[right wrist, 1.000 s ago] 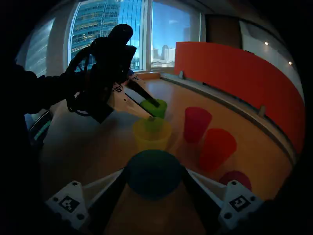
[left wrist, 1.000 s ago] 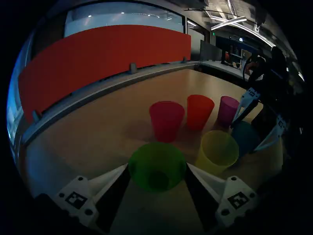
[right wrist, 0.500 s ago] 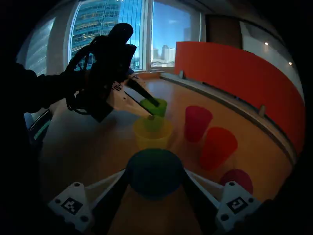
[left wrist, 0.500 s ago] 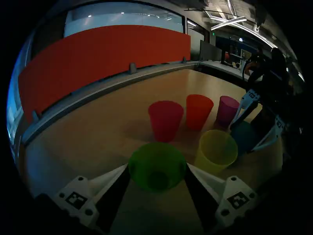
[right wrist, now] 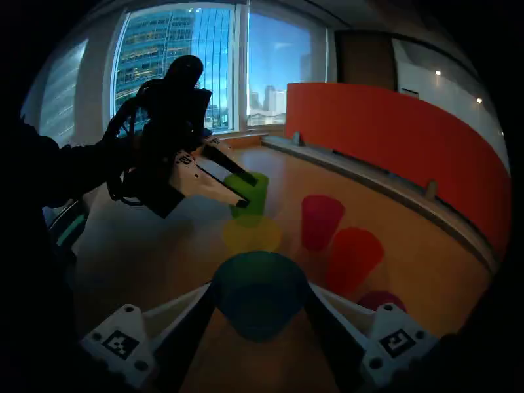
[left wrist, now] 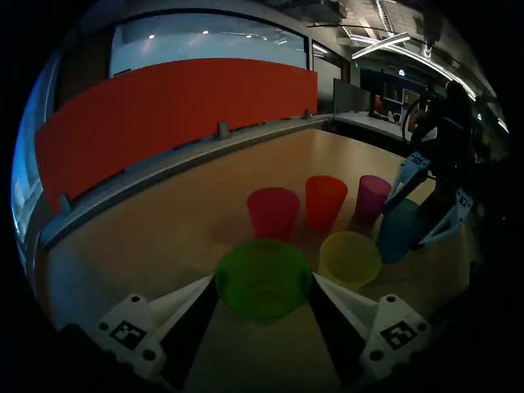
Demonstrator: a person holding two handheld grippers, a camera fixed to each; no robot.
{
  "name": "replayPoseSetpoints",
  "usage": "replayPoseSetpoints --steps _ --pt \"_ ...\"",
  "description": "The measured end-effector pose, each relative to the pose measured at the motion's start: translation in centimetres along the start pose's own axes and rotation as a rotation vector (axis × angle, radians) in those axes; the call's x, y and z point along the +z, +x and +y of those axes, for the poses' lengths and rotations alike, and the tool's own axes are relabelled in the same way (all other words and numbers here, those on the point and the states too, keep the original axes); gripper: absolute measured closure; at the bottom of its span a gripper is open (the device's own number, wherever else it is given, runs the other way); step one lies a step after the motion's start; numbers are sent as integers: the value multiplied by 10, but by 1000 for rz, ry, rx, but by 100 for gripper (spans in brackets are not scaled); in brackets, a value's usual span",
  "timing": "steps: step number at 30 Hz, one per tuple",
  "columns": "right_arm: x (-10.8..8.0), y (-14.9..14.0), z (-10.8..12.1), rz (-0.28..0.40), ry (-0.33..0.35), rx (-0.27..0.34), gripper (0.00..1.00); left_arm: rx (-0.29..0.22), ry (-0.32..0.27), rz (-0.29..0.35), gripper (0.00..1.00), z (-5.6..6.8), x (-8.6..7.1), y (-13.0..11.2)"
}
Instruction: Pour water
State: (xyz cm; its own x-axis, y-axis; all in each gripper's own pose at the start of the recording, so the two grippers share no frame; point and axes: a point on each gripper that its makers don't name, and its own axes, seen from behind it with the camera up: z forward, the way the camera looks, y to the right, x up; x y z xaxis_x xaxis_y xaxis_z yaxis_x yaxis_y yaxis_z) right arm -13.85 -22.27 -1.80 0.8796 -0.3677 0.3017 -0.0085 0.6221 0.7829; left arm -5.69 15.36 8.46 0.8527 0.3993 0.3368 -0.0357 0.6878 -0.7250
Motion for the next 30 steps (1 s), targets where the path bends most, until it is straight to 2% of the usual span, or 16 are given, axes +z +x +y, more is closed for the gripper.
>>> replayPoseSetpoints --steps 14,30 --pt "-30 25 -12 62 -28 -13 8 -21 32 106 12 11 -45 30" --pt "-62 56 -19 171 -79 -1 8 -11 45 254 12 42 -95 67"
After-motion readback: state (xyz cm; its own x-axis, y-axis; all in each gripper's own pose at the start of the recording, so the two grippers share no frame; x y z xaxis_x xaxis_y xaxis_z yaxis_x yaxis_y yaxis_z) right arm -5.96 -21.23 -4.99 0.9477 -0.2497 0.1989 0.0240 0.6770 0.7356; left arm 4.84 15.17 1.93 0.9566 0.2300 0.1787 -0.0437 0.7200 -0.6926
